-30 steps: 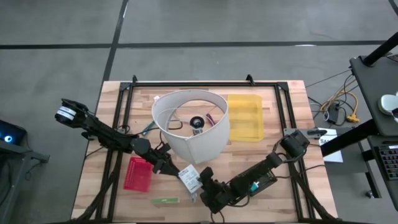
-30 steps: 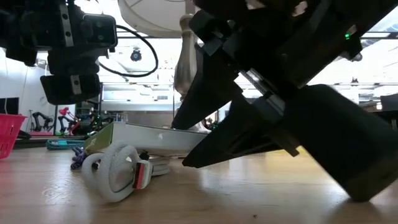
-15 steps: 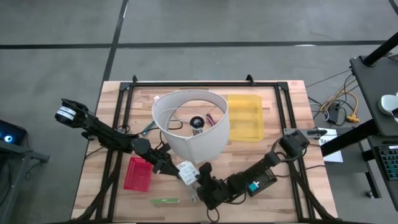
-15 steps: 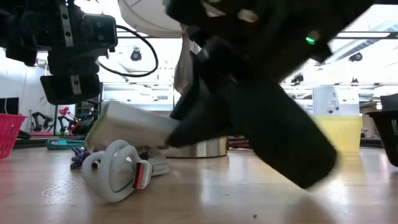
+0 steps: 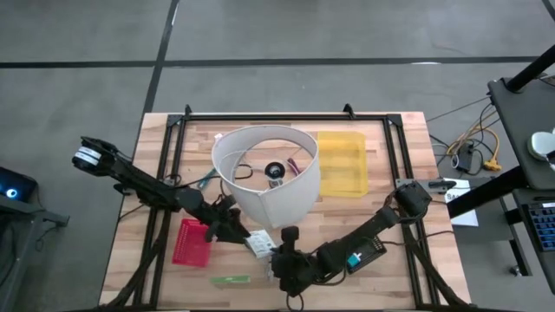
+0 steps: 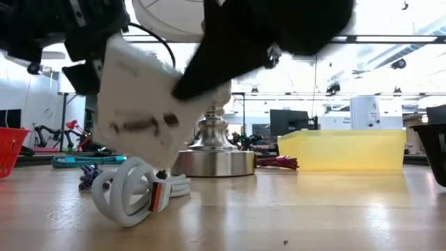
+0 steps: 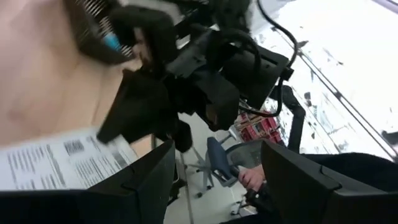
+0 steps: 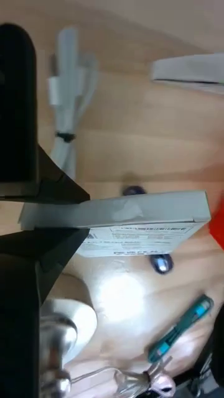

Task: Pick and place items into bin
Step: Put the right card reader box into the red bin

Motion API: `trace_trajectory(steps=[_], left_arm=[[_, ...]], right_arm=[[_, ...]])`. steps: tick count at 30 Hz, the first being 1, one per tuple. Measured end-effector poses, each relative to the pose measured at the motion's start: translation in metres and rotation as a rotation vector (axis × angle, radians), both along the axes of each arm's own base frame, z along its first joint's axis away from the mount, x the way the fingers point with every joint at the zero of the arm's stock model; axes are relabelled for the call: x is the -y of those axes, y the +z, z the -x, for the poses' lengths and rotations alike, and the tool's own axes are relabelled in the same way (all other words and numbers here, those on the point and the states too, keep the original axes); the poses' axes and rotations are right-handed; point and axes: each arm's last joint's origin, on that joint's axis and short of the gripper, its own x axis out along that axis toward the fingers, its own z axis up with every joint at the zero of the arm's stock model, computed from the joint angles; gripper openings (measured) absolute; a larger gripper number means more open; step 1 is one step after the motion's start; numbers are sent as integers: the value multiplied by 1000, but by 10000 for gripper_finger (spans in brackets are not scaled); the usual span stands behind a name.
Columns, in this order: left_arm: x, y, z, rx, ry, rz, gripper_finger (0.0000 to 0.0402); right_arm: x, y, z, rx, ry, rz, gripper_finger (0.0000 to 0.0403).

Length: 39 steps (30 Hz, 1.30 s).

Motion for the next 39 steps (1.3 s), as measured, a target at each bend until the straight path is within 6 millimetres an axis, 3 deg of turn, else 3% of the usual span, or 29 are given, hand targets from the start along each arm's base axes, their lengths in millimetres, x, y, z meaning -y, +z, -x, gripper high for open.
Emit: trace_trajectory(steps=[10,16,25,39], left_arm=[[-3,28,16,310,-24,-244,221],[1,36,24,465,-51,-413,221],[7,16,31,348,-158,-645,221],[7,6,24,332,-111,-784,221]], right_arm=[[-8,44,-10,101,-63,-234,34],[-8,59,-13,125,-159,-411,33],[-7,77,-12,237,-302,-625,33],[-5,81,-18,286,-309,-686,33]])
